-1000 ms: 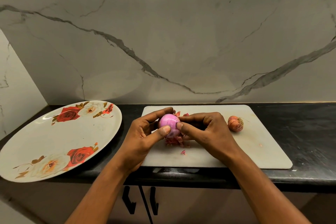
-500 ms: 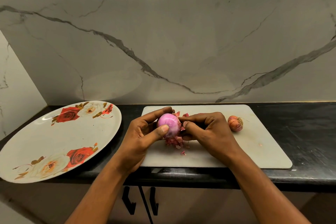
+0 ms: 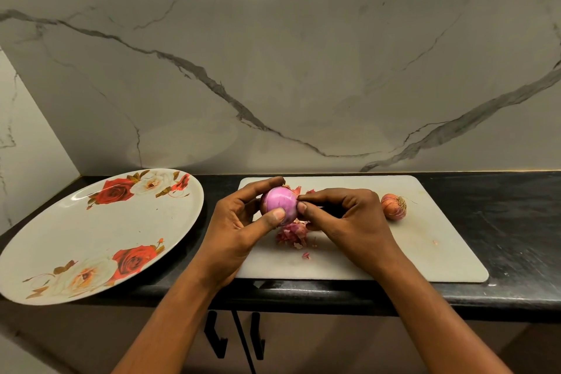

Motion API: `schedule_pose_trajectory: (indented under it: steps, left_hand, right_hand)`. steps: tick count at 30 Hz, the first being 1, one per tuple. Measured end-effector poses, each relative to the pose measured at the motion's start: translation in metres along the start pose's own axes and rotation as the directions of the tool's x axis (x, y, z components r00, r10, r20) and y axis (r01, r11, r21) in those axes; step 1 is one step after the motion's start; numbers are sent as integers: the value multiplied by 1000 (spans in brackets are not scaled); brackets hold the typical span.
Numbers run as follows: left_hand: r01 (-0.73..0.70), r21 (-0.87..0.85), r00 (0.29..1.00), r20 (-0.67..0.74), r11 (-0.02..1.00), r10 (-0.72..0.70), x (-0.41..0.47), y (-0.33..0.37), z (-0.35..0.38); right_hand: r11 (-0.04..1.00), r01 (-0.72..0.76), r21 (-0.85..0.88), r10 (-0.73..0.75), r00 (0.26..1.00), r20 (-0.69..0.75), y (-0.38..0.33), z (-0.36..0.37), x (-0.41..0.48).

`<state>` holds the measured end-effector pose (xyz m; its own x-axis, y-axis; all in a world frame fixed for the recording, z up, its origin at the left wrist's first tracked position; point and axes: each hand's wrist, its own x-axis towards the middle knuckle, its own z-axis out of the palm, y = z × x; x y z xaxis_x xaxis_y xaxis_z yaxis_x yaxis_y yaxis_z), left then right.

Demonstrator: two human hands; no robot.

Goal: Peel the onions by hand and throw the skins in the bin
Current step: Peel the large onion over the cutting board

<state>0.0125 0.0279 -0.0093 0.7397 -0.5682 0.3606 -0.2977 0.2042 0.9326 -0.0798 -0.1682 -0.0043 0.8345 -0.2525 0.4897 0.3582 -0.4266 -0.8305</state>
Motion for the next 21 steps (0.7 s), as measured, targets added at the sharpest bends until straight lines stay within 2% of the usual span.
schedule_pose_trajectory:
  steps: [6,17,21]
  left_hand:
    - [-9,28,1000,-1,1000,9,-1,0,1]
    - [20,-91,999,45,996,-16,-3,4,-2]
    - [21,-86,999,45,996,-17,-3,5,-2]
  right_hand:
    - [998,12,-63,-14,999,-29,2,2,1]
    - [991,-55,-124,34,986,-165,8,0,4]
    - [991,-61,-123,43,989,-141,5,-1,3]
